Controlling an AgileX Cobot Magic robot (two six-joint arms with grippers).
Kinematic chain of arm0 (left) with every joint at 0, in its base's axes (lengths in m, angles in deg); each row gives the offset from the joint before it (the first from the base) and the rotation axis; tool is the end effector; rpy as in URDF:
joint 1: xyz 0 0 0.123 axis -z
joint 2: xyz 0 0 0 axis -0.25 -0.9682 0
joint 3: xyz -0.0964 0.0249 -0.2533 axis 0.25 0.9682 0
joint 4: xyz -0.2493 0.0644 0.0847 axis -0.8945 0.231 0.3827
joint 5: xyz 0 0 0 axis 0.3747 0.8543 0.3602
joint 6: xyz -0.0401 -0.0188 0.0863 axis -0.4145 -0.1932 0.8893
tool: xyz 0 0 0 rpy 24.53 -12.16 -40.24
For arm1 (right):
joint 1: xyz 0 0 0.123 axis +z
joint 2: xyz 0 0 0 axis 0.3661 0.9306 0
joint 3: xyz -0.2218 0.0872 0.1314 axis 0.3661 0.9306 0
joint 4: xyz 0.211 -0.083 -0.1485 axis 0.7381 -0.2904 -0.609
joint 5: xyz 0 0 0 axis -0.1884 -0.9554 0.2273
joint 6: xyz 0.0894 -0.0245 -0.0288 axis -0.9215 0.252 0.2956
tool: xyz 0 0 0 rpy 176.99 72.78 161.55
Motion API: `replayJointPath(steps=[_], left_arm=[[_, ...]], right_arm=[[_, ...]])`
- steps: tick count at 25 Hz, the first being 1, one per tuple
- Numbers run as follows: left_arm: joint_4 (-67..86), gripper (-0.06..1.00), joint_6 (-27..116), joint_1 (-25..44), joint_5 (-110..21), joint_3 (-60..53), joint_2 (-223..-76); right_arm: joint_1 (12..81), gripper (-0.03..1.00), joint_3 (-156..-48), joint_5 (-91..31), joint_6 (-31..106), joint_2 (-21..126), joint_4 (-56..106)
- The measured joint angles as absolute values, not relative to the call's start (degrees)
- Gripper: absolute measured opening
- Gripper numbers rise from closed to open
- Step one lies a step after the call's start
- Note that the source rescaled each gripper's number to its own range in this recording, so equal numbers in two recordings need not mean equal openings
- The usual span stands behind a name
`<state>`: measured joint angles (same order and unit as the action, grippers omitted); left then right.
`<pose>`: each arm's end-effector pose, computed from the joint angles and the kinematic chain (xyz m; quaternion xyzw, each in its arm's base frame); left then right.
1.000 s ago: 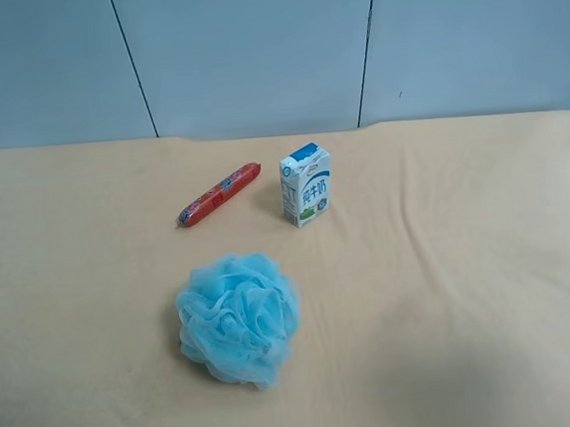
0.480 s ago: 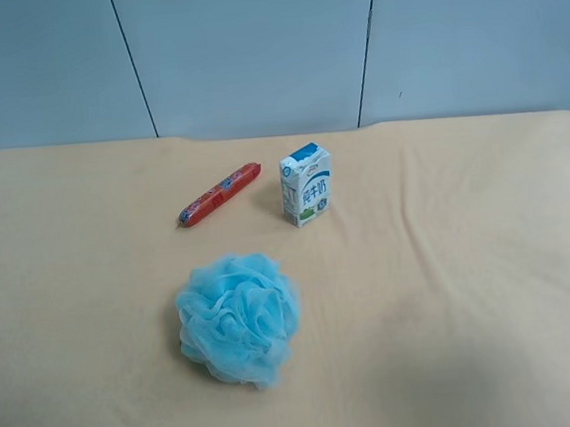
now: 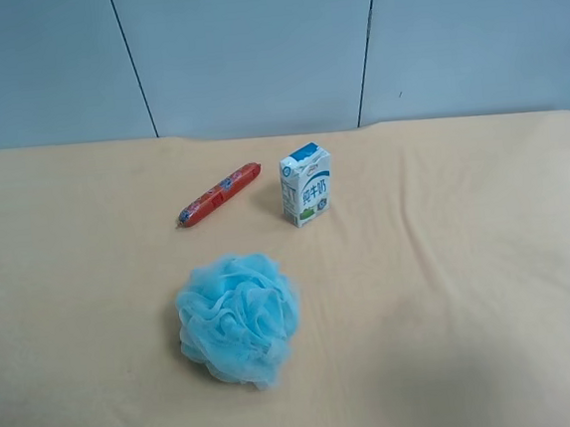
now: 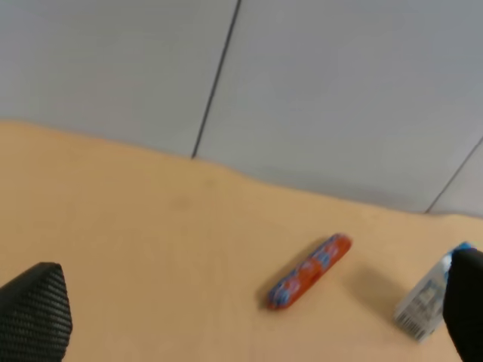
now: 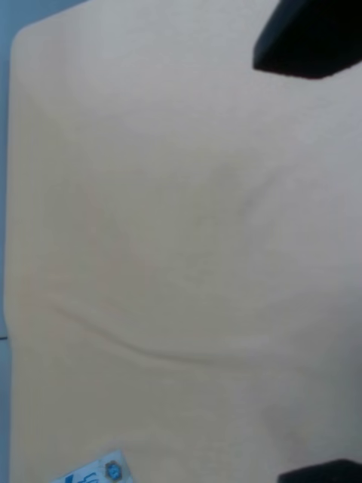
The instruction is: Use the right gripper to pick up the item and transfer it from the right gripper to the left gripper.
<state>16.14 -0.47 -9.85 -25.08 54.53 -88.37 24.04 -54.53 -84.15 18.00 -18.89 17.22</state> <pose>0.0956 -0.0122 0.2888 -0.0687 0.7537 -0.1418 0.6381 0.0252 0.0019 0.3006 -0.0440 0.8525 0.0016 0.5209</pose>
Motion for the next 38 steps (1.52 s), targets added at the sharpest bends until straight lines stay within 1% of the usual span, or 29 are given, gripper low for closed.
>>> replayJointPath(steps=[6, 9, 13, 24, 26, 30, 38], left_arm=[[22.44, 1.0, -2.98, -9.85, -6.72, 48.67, -80.6], [24.57, 1.0, -3.1, -9.85, -0.74, 47.73, -79.29], [27.39, 1.0, -3.24, -9.85, 0.46, 47.62, -79.09], [29.28, 1.0, -3.24, -9.85, 1.03, 47.54, -78.29], [29.33, 1.0, -3.02, -9.85, 3.38, 46.55, -78.29], [29.4, 1.0, -1.97, -9.85, 12.45, 45.45, -78.29], [29.32, 1.0, 0.63, -9.85, 12.4, 46.63, -78.29]], right_arm=[[24.04, 1.0, -54.53, -84.15, 18.0, -18.89, 17.22], [24.04, 1.0, -54.53, -84.15, 18.0, -18.89, 17.22], [24.04, 1.0, -54.53, -84.15, 18.0, -18.89, 17.22], [24.04, 1.0, -54.53, -84.15, 18.0, -18.89, 17.22], [24.04, 1.0, -54.53, -84.15, 18.0, -18.89, 17.22], [24.04, 1.0, -54.53, -84.15, 18.0, -18.89, 17.22], [24.04, 1.0, -54.53, -84.15, 18.0, -18.89, 17.22]])
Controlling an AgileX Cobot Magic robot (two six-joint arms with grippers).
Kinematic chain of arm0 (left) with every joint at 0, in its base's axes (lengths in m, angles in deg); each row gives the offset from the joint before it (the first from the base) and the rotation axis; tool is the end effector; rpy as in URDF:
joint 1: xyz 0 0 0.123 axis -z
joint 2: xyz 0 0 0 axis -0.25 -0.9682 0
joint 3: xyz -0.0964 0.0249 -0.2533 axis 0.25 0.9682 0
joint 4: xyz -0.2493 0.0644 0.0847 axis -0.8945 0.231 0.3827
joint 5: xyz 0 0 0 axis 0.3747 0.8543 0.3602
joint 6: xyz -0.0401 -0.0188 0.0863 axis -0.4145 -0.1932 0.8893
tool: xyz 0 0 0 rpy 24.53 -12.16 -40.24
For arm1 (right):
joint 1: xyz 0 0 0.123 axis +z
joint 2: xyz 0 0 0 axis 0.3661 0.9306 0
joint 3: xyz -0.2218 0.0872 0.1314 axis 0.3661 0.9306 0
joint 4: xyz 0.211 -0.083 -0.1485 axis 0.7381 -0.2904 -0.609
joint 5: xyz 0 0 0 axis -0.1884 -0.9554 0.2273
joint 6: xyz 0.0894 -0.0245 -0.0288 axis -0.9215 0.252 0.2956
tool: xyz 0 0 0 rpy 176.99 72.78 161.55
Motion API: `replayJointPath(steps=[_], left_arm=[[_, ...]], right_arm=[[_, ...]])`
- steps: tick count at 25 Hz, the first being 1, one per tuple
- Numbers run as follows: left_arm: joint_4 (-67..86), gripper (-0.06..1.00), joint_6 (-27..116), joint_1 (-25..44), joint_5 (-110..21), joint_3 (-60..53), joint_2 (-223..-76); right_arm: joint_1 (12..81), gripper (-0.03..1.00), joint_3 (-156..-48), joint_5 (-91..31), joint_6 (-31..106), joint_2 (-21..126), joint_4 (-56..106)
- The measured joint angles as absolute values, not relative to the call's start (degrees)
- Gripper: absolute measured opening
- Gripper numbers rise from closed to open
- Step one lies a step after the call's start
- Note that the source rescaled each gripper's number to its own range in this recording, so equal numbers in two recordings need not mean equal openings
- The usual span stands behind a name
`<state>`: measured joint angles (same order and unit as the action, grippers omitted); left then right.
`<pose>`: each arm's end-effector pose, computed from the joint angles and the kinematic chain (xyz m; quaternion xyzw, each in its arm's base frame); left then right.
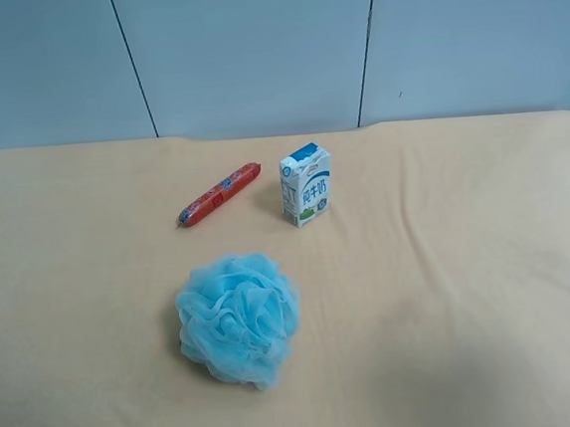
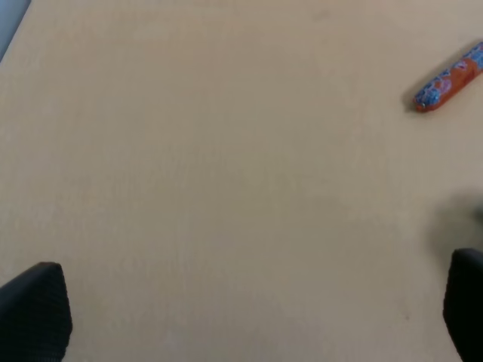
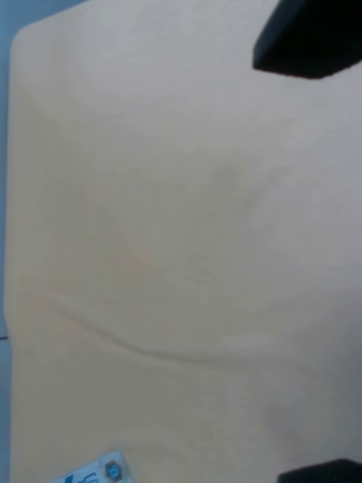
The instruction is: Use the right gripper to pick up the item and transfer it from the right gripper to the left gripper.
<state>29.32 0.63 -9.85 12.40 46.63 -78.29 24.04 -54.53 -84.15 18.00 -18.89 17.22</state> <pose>0.0345 0.0067 0.2865 -0.0415 0.8549 -0.0102 0.5170 0.0252 0.0019 0.3006 -0.0440 0.8525 0.0016 0.5209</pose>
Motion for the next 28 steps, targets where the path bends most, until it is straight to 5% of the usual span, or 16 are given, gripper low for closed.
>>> replayJointPath(steps=[28], left_arm=[[28.93, 1.0, 1.02, -9.85, 12.4, 46.63, -78.29]], right_arm=[[24.04, 1.0, -54.53, -84.15, 18.0, -18.89, 17.24]])
